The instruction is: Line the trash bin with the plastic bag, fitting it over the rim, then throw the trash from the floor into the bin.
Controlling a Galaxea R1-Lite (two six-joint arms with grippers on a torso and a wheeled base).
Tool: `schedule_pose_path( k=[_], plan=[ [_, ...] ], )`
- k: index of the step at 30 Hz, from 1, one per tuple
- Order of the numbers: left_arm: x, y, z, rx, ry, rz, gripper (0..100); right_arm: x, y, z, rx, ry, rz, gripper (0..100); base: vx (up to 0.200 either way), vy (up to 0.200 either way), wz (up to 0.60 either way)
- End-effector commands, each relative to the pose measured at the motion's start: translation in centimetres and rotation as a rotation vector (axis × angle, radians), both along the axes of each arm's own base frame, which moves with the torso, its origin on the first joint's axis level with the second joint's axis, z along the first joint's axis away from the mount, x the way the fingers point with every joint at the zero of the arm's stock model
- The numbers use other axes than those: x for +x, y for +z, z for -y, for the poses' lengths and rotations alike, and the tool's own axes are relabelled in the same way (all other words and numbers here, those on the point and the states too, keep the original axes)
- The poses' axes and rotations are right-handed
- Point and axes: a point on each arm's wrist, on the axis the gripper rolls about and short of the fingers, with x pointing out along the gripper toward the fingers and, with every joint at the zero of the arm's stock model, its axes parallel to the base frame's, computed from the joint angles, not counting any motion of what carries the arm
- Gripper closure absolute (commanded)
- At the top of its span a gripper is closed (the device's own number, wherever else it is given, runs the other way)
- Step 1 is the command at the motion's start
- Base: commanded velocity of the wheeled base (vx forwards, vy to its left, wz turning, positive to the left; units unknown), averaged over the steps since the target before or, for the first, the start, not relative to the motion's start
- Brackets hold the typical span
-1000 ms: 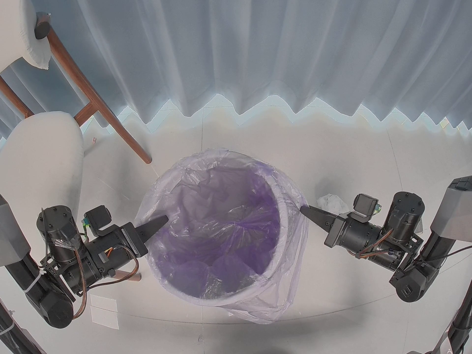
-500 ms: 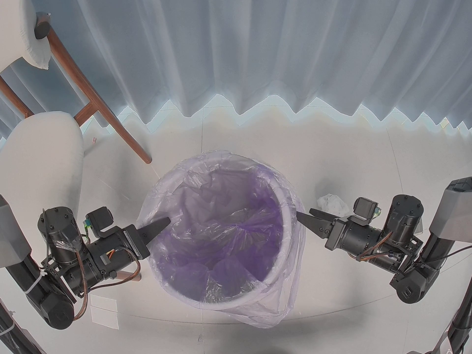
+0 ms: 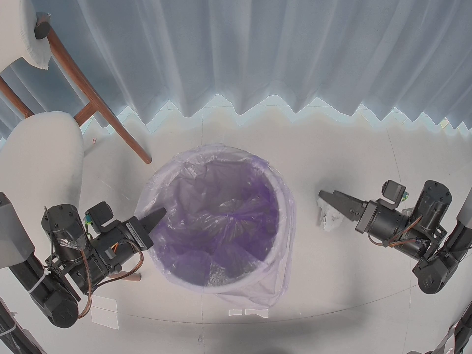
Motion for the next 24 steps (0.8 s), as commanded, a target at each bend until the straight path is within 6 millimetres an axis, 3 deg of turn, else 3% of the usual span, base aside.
schedule_pose_path(
  k=[1,9,16,24],
  plan=[
    [0.9,0.0,2.3,-0.003,0.055,0.021,100,1.7,2.7,1.2,0.090,-0.065,0.060,0,0.000,0.000,0.00],
    [5.2,-1.1,4.3,0.083,0.134,0.025,100,4.8,4.8,1.1,0.133,-0.301,0.054,0,0.000,0.000,0.00],
    [9.1,-1.5,4.6,0.135,0.186,0.018,100,4.9,5.0,1.2,0.137,-0.311,0.063,0,0.000,0.000,0.00],
    [12.7,-3.3,5.4,0.149,0.204,-0.005,100,5.1,4.3,0.9,0.140,-0.305,0.087,0,0.000,0.000,0.00]
  ],
)
